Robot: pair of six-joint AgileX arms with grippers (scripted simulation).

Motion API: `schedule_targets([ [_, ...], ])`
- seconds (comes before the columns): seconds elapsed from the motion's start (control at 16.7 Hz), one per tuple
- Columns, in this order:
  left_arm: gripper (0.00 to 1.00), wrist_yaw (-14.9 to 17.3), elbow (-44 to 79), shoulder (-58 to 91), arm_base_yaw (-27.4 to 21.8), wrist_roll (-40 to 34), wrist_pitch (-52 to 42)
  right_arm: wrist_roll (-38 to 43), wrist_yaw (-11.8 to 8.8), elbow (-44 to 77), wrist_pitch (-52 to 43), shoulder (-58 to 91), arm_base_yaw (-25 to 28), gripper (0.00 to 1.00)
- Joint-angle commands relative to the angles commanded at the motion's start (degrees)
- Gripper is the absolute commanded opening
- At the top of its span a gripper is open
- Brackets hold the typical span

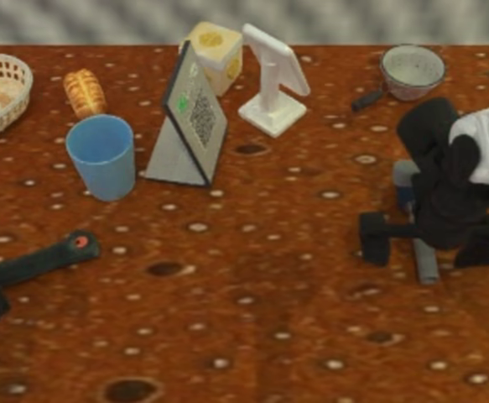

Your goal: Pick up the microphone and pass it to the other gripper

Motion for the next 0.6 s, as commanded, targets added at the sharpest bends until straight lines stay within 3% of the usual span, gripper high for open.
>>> schedule_targets([
  [0.18, 1.0, 0.0, 0.0, 0.0, 0.0, 0.0, 0.0, 0.0, 0.0, 0.0, 0.0, 0.0, 0.0, 1.0],
  [0.6, 1.0, 0.0, 0.0, 0.0, 0.0, 0.0, 0.0, 0.0, 0.0, 0.0, 0.0, 0.0, 0.0, 0.47],
])
